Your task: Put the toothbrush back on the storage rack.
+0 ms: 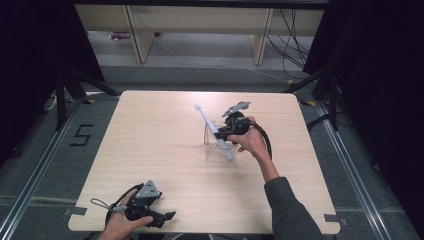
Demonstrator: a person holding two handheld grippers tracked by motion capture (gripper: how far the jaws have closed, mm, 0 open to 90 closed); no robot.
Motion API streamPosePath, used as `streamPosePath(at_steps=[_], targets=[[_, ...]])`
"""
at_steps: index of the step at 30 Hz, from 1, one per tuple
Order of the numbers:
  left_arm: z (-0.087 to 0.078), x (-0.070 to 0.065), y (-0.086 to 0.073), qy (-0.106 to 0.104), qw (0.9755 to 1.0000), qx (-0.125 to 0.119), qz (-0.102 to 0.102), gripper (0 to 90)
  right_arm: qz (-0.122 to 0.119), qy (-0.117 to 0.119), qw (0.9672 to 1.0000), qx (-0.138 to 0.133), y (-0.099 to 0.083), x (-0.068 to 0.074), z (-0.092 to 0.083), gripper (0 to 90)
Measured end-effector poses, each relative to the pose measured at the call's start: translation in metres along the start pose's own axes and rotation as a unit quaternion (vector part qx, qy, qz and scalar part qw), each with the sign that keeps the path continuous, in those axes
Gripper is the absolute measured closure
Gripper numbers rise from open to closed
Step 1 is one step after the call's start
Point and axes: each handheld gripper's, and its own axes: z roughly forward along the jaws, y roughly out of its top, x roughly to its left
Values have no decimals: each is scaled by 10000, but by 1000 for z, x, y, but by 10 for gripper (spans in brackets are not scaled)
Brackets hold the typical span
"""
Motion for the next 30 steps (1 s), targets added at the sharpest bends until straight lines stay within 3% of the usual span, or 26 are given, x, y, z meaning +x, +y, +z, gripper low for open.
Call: streamPosePath(at_steps=[4,7,14,15,17,21,22,24,27,29,30], targets=[[0,-1,0,-74,10000,15,-48,149,-83,21,10000,1,-1,0,1,678],[0,-1,0,-75,10000,8,-44,149,14,-10,10000,26,-1,1,-1,676],[1,-1,0,-70,10000,4,-47,148,-119,69,9995,-284,2,5,-10,651],[0,-1,0,-76,10000,9,-43,149,-71,32,9998,-205,2,5,-13,644],[0,1,0,-31,10000,86,6,149,-91,25,9996,-281,3,5,-16,641],[1,-1,0,-72,10000,11,-48,149,-180,40,9991,-383,2,3,-21,627],[1,-1,0,-70,10000,12,-45,149,-119,23,9988,-471,2,4,-21,626],[0,1,0,-13,10000,82,21,149,-28,19,9993,-381,1,5,-25,623],[0,1,0,-25,10000,80,22,149,-200,37,9990,-398,1,5,-28,612],[1,-1,0,-67,10000,30,-56,149,-98,2,9986,-511,1,7,-29,605],[0,0,0,-58,10000,79,-2,149,-233,-60,9985,-494,1,6,-32,594]])
